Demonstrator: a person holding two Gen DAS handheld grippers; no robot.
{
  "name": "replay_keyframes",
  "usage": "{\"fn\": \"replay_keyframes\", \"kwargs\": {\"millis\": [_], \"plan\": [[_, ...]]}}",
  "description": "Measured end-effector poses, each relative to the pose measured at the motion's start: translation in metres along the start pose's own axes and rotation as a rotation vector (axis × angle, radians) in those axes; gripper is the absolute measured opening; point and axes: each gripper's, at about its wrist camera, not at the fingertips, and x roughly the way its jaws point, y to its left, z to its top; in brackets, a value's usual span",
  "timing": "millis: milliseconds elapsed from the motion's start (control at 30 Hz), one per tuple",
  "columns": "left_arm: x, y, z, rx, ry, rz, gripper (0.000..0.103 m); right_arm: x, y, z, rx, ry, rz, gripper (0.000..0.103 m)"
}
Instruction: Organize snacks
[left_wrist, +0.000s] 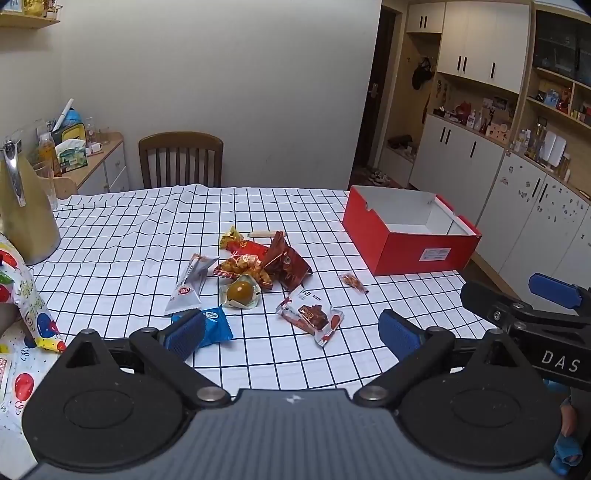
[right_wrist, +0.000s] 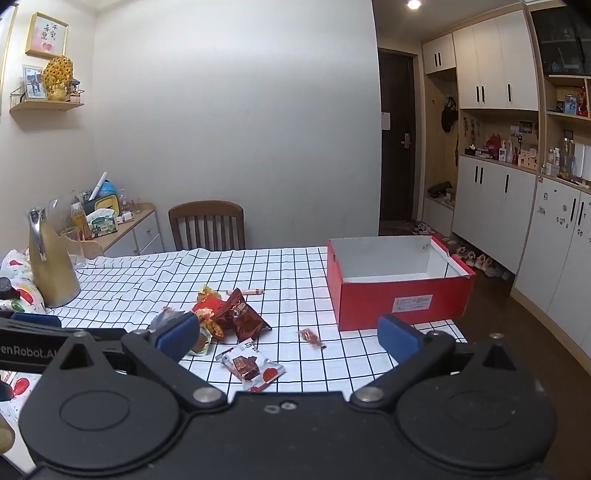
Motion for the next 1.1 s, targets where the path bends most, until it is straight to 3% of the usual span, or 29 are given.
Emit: {"fn": "replay_keyframes", "kwargs": {"millis": [1100], "plan": [[-0.019,0.003,-0.010,-0.035,0.003,0.062,0.101,-0.007,0.003,-0.004,-0.017,0.014,0.064,0.103]]}}
